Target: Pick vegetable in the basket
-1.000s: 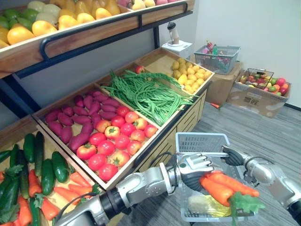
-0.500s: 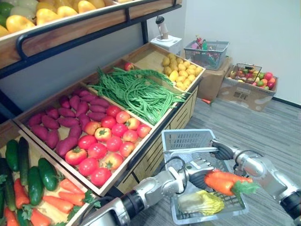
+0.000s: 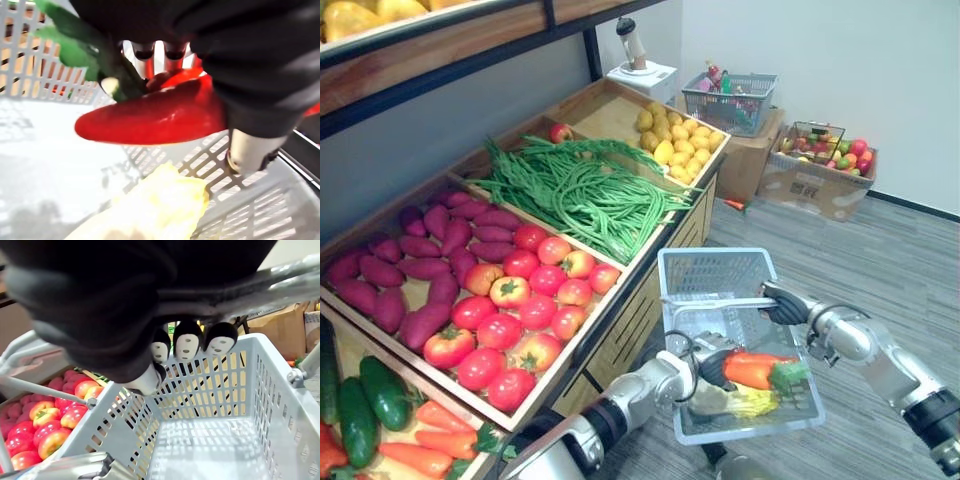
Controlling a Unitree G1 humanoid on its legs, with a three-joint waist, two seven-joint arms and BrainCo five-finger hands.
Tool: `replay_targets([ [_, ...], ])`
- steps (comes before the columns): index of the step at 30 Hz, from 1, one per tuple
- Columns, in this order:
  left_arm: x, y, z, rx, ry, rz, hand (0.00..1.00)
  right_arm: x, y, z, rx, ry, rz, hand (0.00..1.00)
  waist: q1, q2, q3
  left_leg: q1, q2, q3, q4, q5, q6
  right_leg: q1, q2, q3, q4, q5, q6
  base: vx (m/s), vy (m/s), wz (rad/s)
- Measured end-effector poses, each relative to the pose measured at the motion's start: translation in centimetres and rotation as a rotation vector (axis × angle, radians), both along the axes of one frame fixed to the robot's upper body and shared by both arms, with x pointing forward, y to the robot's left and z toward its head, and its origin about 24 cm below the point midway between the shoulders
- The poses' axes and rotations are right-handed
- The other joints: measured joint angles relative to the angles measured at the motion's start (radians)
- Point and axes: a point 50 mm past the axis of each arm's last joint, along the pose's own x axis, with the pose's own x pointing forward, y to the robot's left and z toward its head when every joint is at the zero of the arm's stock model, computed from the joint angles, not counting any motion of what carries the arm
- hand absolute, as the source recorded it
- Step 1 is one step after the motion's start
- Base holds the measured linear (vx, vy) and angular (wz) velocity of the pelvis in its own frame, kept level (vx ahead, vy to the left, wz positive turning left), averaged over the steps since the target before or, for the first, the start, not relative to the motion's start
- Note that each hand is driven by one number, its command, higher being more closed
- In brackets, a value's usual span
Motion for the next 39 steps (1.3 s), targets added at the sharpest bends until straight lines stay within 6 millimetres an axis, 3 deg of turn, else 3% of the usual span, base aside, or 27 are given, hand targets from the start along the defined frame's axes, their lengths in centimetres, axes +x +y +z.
replay_targets([
  [11, 0.4, 0.1, -0.5, 0.029, 0.005, 0.044, 0.00, 0.1, -0.3, -0.3, -0.004, 0.013, -0.012, 1.00, -0.001, 0.001, 0.014, -0.001, -0.011, 0.008, -0.016, 0.003, -0.003, -0.010, -0.001, 0.009, 0.000, 0.001, 0.001, 0.00, 0.002, -0.01],
  [17, 0.5, -0.5, 0.2, 0.005, -0.016, 0.029, 0.00, 0.2, -0.4, -0.8, 0.008, 0.032, -0.039, 1.00, -0.001, 0.000, 0.022, -0.018, -0.025, -0.043, -0.034, 0.015, 0.005, -0.004, -0.024, -0.028, 0.000, 0.001, 0.001, -0.02, -0.005, 0.21],
  [23, -1.2, -4.1, 5.3, -0.233, -0.123, -0.118, 0.00, -0.5, -1.4, -2.3, 0.099, 0.069, -0.148, 1.00, 0.029, -0.002, 0.024, -0.037, -0.025, -0.132, -0.040, 0.027, 0.018, 0.030, -0.057, -0.114, 0.000, 0.001, 0.001, -0.04, -0.029, 0.44],
  [27, -4.9, -4.7, 8.4, -0.438, -0.092, -0.270, 0.00, -1.5, -3.1, -4.6, 0.152, 0.107, -0.296, 1.00, 0.054, -0.006, 0.024, -0.055, -0.025, -0.206, -0.048, 0.037, 0.030, 0.059, -0.078, -0.179, 0.000, 0.000, 0.000, -0.05, -0.026, 0.48],
  [31, -6.7, -3.0, 11.4, -0.541, -0.090, -0.369, 0.00, -3.4, -6.1, -8.3, 0.183, 0.219, -0.534, 1.00, 0.092, -0.008, 0.024, -0.078, -0.032, -0.290, -0.059, 0.056, 0.044, 0.087, -0.106, -0.259, -0.002, -0.001, -0.002, -0.03, -0.022, 0.65],
  [34, -7.7, -0.6, 13.3, -0.621, -0.058, -0.386, 0.00, -6.1, -8.8, -11.6, 0.186, 0.338, -0.749, 1.00, 0.114, -0.011, 0.015, -0.102, -0.058, -0.386, -0.105, 0.096, 0.058, 0.108, -0.137, -0.345, -0.003, -0.003, -0.005, -0.02, -0.019, 0.92],
  [39, -6.6, 5.1, 15.9, -0.815, -0.126, -0.123, 0.00, -11.8, -12.7, -16.2, 0.256, 0.515, -1.133, 1.00, 0.138, -0.030, -0.002, -0.148, -0.122, -0.565, -0.207, 0.183, 0.085, 0.155, -0.191, -0.500, -0.044, -0.012, -0.017, -0.02, -0.016, 0.97],
])
